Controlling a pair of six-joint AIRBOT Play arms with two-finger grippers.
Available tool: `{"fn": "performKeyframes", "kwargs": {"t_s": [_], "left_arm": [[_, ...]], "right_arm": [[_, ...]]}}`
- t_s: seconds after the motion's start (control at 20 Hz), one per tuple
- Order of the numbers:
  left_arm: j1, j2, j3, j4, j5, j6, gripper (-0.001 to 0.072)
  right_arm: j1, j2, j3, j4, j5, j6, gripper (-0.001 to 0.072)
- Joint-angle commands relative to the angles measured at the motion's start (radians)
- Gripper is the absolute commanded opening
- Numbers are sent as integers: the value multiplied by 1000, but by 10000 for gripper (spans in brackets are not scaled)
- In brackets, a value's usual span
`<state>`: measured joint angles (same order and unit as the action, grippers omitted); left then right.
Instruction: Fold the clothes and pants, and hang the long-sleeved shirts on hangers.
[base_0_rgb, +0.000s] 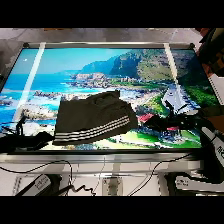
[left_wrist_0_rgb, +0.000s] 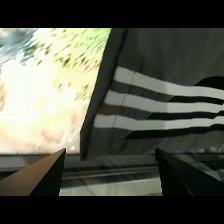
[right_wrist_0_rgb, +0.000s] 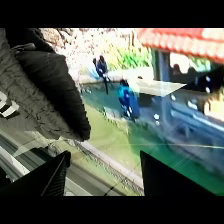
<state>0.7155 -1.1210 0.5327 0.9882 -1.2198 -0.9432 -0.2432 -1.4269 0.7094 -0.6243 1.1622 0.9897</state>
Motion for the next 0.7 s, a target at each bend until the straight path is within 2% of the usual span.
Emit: {"fn": "performKeyframes", "kwargs": {"t_s": [0.0,0.15,0.25,0.35,0.4,0.45,0.5,0.65], "left_arm": [[-48,-49,-14,-32,61,-21,608],[-48,-120,-14,-37,80,-20,595],[-48,-153,-14,-60,80,-17,418],[-48,-172,-14,-66,79,-8,333],[-48,-174,-14,-66,79,4,263],[-48,-174,-14,-66,79,18,106],[-48,-174,-14,-68,79,29,18],[-48,-174,-13,-82,79,35,16]], "right_arm": [[-5,0,1,1,8,-13,506],[-5,0,1,1,9,-13,505],[-5,0,1,1,12,-11,505],[-5,0,1,1,35,-11,505],[-5,0,1,1,51,-11,505],[-5,0,-1,1,59,-12,505],[-5,-1,-2,1,58,-12,505],[11,-2,-2,30,47,-11,508]]}}
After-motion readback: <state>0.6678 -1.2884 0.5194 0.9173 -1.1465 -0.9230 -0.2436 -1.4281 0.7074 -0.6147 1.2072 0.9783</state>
